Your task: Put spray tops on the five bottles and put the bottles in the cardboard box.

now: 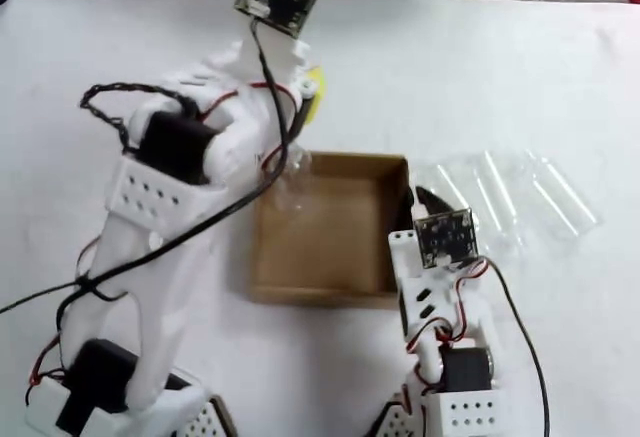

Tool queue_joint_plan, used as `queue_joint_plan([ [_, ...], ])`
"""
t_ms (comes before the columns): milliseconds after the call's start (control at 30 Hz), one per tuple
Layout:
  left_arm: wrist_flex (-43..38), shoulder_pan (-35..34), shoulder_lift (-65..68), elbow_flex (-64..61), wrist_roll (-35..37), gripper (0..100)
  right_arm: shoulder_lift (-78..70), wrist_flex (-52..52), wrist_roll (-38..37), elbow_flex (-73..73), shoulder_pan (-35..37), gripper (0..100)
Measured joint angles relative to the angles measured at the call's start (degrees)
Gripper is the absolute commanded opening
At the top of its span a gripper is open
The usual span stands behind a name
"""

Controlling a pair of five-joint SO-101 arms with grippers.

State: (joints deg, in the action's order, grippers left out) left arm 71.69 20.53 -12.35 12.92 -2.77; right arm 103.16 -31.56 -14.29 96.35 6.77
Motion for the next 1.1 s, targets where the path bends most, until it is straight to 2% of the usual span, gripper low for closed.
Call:
queue_joint_plan([
  [200, -0.5, 0.0, 0.0, -5.5, 0.0, 2, 0.0, 0.0, 0.0, 0.0, 0.0, 1.7],
  [833, -3.7, 0.0, 0.0, -6.0, 0.0, 2, 0.0, 0.0, 0.0, 0.0, 0.0, 1.7],
  [900, -3.7, 0.0, 0.0, -6.0, 0.0, 5, 0.0, 0.0, 0.0, 0.0, 0.0, 1.7],
  [1000, -3.7, 0.0, 0.0, -6.0, 0.0, 16, 0.0, 0.1, -0.5, 0.0, 0.0, 1.7],
  [1100, -3.1, 0.0, 0.0, -6.0, 0.0, 17, 0.0, 0.5, -2.5, 0.0, 0.0, 1.7],
])
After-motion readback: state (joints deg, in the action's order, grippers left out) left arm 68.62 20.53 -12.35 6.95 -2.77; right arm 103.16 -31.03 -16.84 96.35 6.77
